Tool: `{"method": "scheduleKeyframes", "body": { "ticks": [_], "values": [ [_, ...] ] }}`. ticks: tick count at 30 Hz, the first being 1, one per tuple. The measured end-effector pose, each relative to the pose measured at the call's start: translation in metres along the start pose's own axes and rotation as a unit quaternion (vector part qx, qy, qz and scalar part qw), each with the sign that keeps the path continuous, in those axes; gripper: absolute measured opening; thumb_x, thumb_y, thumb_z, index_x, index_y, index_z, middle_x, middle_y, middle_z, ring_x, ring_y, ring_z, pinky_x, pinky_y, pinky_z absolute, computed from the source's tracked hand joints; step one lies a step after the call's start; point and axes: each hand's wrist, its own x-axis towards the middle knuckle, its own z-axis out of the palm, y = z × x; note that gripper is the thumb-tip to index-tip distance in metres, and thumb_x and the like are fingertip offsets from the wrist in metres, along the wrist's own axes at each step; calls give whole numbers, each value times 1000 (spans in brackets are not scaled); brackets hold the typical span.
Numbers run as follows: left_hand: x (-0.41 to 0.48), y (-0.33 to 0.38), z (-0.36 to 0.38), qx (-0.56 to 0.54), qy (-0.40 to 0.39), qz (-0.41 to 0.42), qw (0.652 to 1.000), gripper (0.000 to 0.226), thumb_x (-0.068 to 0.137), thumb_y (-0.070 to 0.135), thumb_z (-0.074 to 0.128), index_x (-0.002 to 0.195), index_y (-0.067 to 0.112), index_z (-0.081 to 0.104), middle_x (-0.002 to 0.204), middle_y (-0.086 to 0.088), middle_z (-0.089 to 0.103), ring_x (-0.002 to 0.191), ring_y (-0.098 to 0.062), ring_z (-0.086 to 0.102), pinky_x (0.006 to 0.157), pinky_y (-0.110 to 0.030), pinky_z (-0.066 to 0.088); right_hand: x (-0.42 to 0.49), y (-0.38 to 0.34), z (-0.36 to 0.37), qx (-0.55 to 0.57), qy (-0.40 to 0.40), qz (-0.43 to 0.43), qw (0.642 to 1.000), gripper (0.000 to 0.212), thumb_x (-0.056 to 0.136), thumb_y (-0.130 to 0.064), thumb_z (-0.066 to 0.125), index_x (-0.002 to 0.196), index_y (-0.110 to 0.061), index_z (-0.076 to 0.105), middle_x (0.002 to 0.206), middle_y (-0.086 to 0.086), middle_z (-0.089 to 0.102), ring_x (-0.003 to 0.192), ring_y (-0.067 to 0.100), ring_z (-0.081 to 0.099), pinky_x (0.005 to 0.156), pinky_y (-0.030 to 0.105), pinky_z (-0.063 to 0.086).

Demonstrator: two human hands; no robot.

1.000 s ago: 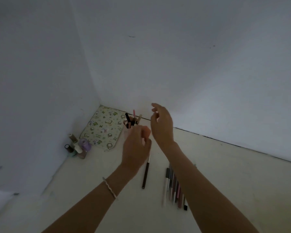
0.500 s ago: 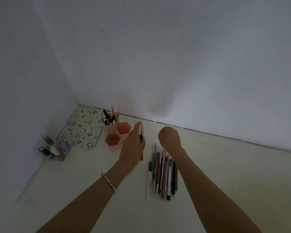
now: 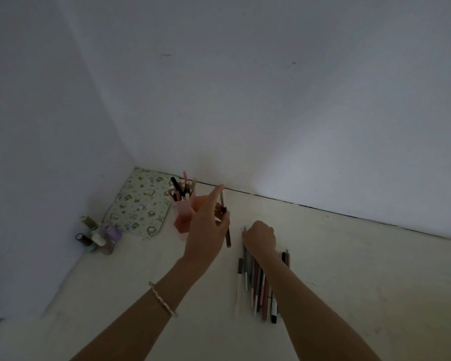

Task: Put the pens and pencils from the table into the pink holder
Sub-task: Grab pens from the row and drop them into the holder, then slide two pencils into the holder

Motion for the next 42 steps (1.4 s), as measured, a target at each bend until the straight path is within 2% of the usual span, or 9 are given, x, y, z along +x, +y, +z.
{"method": "scheduleKeyframes", "body": {
  "ticks": [5, 10, 14, 18, 21, 25, 34, 37, 42],
  "values": [
    [23, 8, -33, -48, 153, 18, 987, 54, 93, 16, 62, 141, 28, 42, 94, 9, 66, 80, -1, 66, 75, -17, 57, 12, -19, -47, 147, 39, -1, 988, 37, 89, -24, 58, 57, -7, 50, 49, 5, 38, 47, 18, 40, 49, 25, 31],
    [62, -5, -77, -54, 323, 23, 945, 55, 95, 13, 54, 143, 31, 35, 110, -6, 64, 91, -9, 62, 81, -20, 55, 12, -46, -107, 309, 87, -48, 946, 35, 89, -14, 53, 59, 4, 56, 52, 5, 43, 46, 15, 31, 48, 27, 23],
    [68, -30, -78, 59, 245, 2, 968, 46, 98, 13, 53, 142, 22, 44, 123, -9, 62, 108, -12, 58, 98, -23, 43, -5, -69, -125, 378, 107, -97, 914, 11, 92, -12, 50, 87, -5, 57, 78, 6, 70, 58, 7, 55, 51, 20, 41],
    [56, -54, -67, 162, 155, 18, 974, 20, 93, 9, 60, 108, 1, 70, 116, -16, 66, 113, -33, 58, 100, -33, 39, -18, -90, -127, 410, 132, -150, 890, 13, 94, -11, 53, 106, -8, 52, 88, 10, 73, 65, 7, 60, 54, 8, 43],
    [49, -64, -70, 179, 210, 4, 961, 27, 94, 14, 58, 116, 1, 67, 117, -17, 65, 113, -34, 56, 100, -40, 40, -26, -111, -123, 460, 149, -209, 850, 32, 97, -10, 53, 128, -16, 46, 86, 7, 72, 74, 11, 66, 70, 19, 53],
    [47, -63, -78, 152, 264, -28, 952, 31, 93, -2, 49, 121, 1, 63, 114, -16, 65, 108, -34, 56, 97, -36, 39, -33, -145, -105, 484, 206, -281, 803, 28, 97, -7, 51, 122, -19, 51, 88, 3, 72, 78, 9, 68, 74, 22, 56],
    [42, -52, -75, 60, 223, -25, 973, 32, 94, 2, 44, 120, 12, 60, 114, -3, 64, 99, -14, 62, 83, -27, 50, -25, -156, -42, 185, 187, -397, 879, 22, 102, -19, 42, 123, -18, 51, 83, 4, 65, 76, 20, 61, 71, 39, 53],
    [37, -41, -71, 57, 217, -25, 974, 29, 94, 5, 46, 117, 16, 59, 111, 2, 63, 95, -10, 60, 80, -24, 48, -21, -144, -32, 105, 211, -427, 873, 28, 98, -17, 51, 122, -10, 63, 115, 11, 67, 106, 25, 60, 93, 41, 49],
    [4, -15, -29, 71, 68, -9, 995, 24, 91, 14, 54, 98, 36, 51, 90, 16, 54, 79, -2, 56, 66, -12, 47, -14, -109, -50, 219, 299, -306, 877, 35, 90, -4, 48, 122, -11, 60, 119, 4, 64, 111, 19, 57, 98, 32, 43]
  ]
}}
